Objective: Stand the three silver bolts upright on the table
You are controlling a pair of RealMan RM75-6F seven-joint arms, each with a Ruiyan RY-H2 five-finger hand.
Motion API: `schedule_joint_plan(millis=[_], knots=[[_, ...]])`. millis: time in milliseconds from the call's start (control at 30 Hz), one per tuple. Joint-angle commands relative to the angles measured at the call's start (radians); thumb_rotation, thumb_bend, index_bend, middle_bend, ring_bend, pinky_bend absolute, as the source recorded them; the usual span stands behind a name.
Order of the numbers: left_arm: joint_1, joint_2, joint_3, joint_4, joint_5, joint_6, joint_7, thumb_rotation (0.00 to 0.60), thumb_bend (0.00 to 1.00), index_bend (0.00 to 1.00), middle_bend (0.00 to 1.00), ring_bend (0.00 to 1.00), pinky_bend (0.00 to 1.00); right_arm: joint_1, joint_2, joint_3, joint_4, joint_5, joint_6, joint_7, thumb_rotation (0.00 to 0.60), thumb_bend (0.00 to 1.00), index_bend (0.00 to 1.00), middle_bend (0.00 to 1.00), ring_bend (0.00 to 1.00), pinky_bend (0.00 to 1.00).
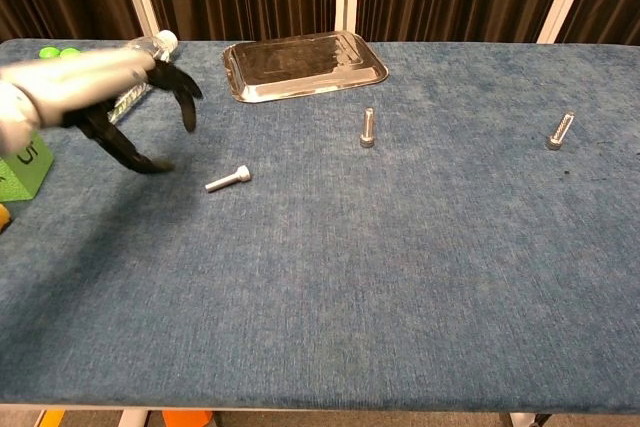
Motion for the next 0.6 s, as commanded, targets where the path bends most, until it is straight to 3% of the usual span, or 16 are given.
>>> schedule_joint_plan(millis=[33, 600], knots=[[-0.028, -0.071, -0.002, 0.053, -0.078, 0.011, 0.035, 0.600, 0.23, 0.43, 0.16, 0.01, 0.00, -0.006, -0.001, 0.004, 0.005, 0.000, -0.003, 0.003, 0.600, 0.37, 0.17, 0.19, 0.00, 0.00], [-0.075, -0.195, 0.004, 0.159, -0.144, 0.055, 0.094, 0.600, 0.26, 0.49, 0.17, 0.01, 0.00, -0.044, 0.009, 0.028, -0.005, 0.004, -0.011, 0.006, 0.600, 0.37, 0.17, 0.19, 0.00, 0.00]])
